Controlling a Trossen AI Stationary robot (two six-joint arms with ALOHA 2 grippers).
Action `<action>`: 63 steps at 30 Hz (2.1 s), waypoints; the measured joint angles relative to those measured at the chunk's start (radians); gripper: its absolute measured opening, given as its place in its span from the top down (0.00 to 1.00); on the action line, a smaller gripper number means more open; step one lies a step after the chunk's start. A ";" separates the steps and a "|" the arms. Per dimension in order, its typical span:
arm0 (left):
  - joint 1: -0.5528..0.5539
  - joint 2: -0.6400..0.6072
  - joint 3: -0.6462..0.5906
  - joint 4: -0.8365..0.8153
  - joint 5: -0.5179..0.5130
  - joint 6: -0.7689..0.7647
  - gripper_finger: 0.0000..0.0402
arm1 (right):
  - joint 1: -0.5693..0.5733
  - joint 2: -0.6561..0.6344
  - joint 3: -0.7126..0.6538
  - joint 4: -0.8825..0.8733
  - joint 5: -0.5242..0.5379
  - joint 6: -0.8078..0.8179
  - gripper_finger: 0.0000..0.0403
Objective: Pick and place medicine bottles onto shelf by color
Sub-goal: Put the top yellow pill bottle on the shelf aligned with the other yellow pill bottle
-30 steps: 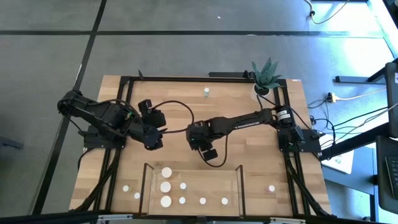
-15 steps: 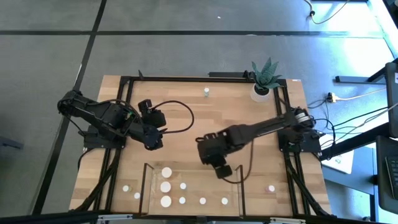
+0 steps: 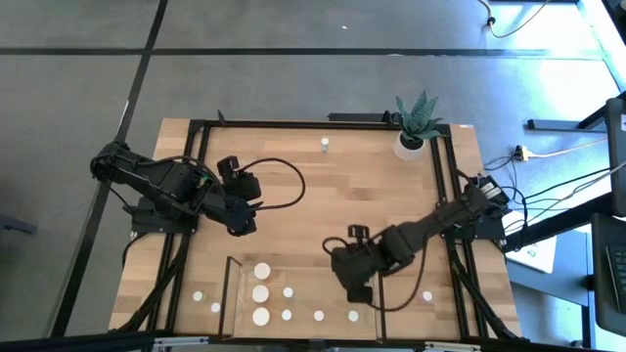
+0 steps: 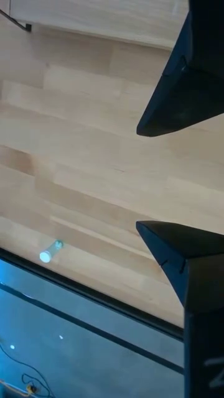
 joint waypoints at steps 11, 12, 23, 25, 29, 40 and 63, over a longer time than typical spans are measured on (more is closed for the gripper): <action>0.000 0.000 0.000 0.000 0.000 0.001 0.43 | 0.097 0.033 0.000 0.026 0.051 0.236 0.70; 0.000 0.000 0.000 0.000 0.000 0.001 0.43 | 0.102 0.041 0.000 0.024 0.050 0.246 0.70; 0.000 0.000 0.000 0.000 0.004 0.001 0.43 | 0.111 0.112 0.000 0.039 0.024 0.252 0.70; 0.000 0.000 0.000 0.000 0.005 0.001 0.43 | 0.114 0.118 0.000 0.045 0.025 0.251 0.70; 0.000 0.000 0.000 0.000 0.005 0.001 0.43 | 0.117 0.141 0.000 0.058 0.024 0.252 0.70; 0.000 0.000 0.000 0.000 0.005 0.001 0.43 | 0.117 0.167 0.000 0.067 0.005 0.252 0.70; -0.120 0.000 0.000 0.025 0.056 0.087 0.43 | 0.116 0.168 -0.077 0.144 -0.029 0.249 0.70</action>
